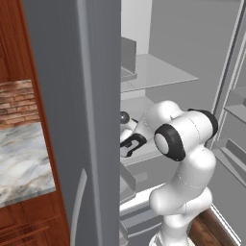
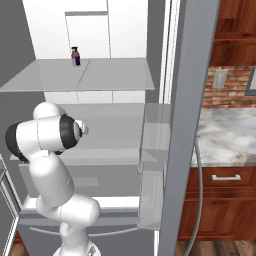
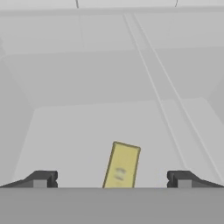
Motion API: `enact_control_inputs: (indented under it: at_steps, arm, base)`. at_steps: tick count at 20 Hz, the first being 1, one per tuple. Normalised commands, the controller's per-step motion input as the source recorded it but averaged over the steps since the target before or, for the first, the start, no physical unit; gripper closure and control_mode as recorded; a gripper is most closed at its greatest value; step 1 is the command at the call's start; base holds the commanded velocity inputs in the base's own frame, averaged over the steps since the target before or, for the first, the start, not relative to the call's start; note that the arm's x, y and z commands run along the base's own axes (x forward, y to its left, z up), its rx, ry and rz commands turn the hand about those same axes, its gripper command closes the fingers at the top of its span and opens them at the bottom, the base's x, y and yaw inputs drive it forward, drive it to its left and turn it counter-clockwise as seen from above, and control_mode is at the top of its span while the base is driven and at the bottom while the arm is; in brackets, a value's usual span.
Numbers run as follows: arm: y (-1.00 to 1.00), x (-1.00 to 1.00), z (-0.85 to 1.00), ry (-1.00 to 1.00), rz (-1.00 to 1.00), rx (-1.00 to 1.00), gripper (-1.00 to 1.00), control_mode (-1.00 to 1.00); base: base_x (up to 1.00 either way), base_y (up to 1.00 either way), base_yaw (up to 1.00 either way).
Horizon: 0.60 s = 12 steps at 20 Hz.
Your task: Pick the egg and butter from the fridge and place them by the bowl for mixing.
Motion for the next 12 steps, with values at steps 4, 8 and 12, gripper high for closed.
enact_control_inputs:
  at_steps: [4, 8, 12]
  arm:
    - [0.00, 0.00, 0.00, 0.00, 0.00, 0.00, -1.00, -1.00]
    - [0.00, 0.00, 0.00, 0.00, 0.00, 0.00, -1.00, -1.00]
    - [0.00, 0.00, -0.15, 0.00, 0.00, 0.00, -1.00, -1.00]
  base:
    - [0.00, 0.00, 0.00]
    - [0.00, 0.00, 0.00]
    - [0.00, 0.00, 0.00]
